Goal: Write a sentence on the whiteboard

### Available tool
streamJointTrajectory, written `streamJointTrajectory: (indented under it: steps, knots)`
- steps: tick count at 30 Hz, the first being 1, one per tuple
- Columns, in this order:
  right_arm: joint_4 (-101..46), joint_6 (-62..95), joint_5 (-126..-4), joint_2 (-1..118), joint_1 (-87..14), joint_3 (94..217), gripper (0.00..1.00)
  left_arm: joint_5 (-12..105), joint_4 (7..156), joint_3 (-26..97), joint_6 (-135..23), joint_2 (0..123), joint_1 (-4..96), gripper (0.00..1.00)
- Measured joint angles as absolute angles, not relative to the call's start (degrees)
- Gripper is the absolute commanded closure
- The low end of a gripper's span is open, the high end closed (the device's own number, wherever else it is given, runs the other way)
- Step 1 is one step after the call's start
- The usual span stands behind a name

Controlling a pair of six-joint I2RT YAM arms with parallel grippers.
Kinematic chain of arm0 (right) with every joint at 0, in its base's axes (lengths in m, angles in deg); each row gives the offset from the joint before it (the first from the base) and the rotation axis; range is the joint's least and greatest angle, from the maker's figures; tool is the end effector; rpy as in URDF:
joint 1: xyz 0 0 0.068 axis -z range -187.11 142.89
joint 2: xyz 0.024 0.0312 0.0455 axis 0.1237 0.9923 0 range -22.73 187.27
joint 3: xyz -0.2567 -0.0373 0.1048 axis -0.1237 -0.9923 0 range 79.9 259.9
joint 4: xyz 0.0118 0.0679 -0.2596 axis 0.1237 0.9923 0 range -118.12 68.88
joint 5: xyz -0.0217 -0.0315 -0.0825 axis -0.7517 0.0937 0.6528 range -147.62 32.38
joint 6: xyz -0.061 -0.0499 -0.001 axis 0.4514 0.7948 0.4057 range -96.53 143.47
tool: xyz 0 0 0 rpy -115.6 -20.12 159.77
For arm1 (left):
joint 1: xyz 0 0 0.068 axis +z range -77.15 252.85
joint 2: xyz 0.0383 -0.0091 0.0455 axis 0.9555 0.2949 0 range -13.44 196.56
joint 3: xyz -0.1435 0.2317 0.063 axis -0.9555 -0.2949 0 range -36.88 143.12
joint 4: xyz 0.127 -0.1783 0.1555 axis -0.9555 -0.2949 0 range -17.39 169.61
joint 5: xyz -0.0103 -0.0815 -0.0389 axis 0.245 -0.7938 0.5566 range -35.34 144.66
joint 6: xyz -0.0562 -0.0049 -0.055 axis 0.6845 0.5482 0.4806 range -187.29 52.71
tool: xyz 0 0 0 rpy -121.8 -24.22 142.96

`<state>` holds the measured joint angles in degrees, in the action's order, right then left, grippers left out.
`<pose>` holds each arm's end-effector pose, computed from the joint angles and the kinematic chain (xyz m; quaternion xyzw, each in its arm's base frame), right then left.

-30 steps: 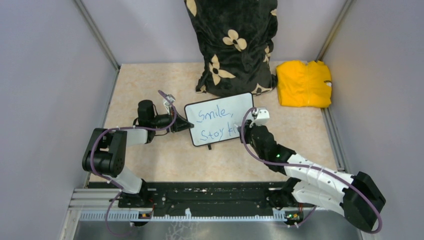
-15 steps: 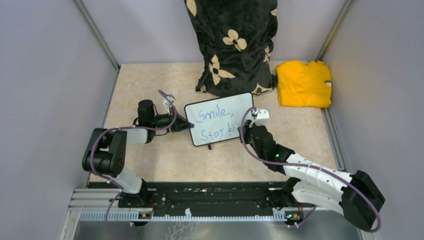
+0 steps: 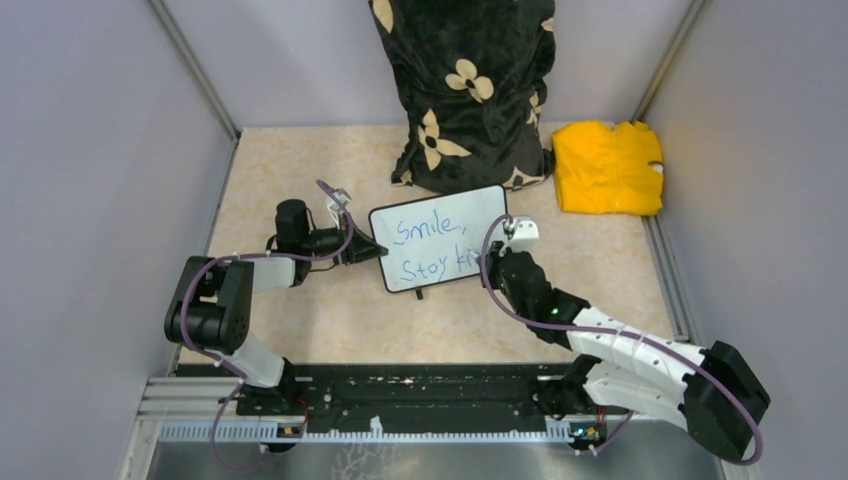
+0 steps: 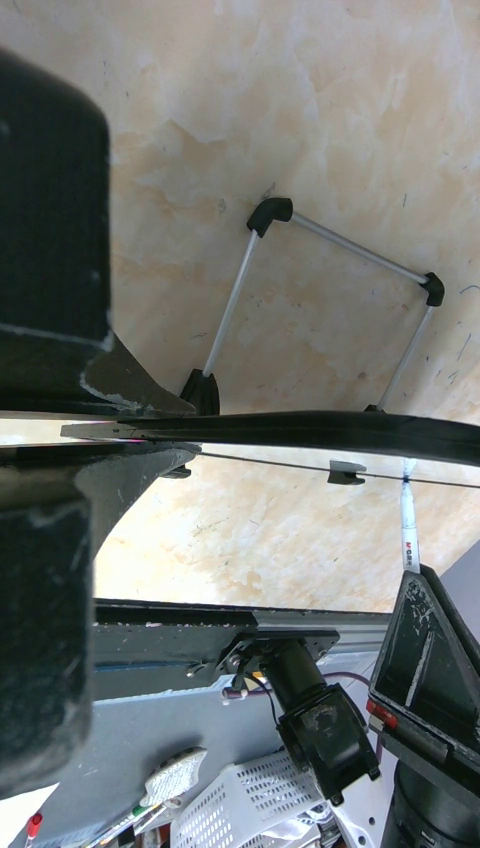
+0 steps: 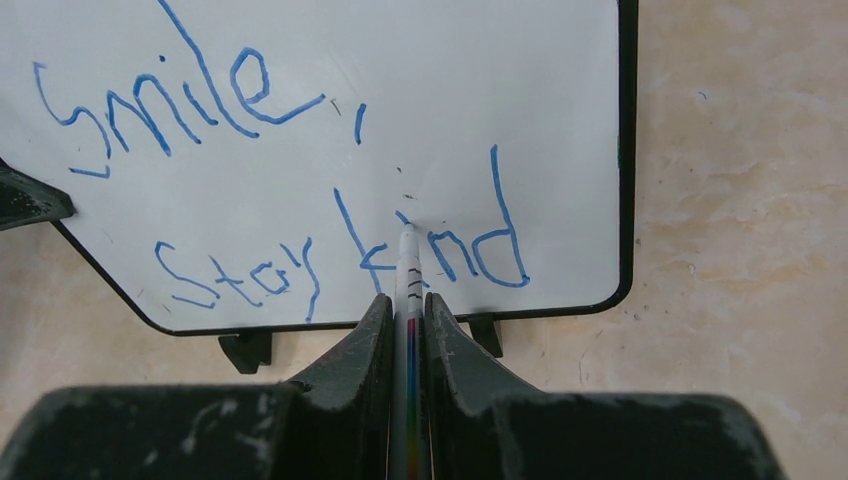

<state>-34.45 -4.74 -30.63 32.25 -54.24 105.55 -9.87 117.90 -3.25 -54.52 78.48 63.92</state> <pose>0.1840 0.1533 0.2117 -0.0063 0.8210 0.1740 0.5438 0.2964 -0.1083 0.1660 0.2828 0.7026 -0.5207 0.3940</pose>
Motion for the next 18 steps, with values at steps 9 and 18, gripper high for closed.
streamJointTrajectory:
  steps: [9, 18]
  knots:
    - [-33.62, -4.65, -30.26, 25.82, -54.24, 105.55, 1.00, -9.87, 117.88, -3.25, -54.54, 78.48, 63.92, 1.00]
    - [-26.86, -6.03, -22.53, 17.67, -54.24, 105.31, 1.00, -9.87, 117.85, -3.25, -54.54, 78.48, 63.92, 1.00]
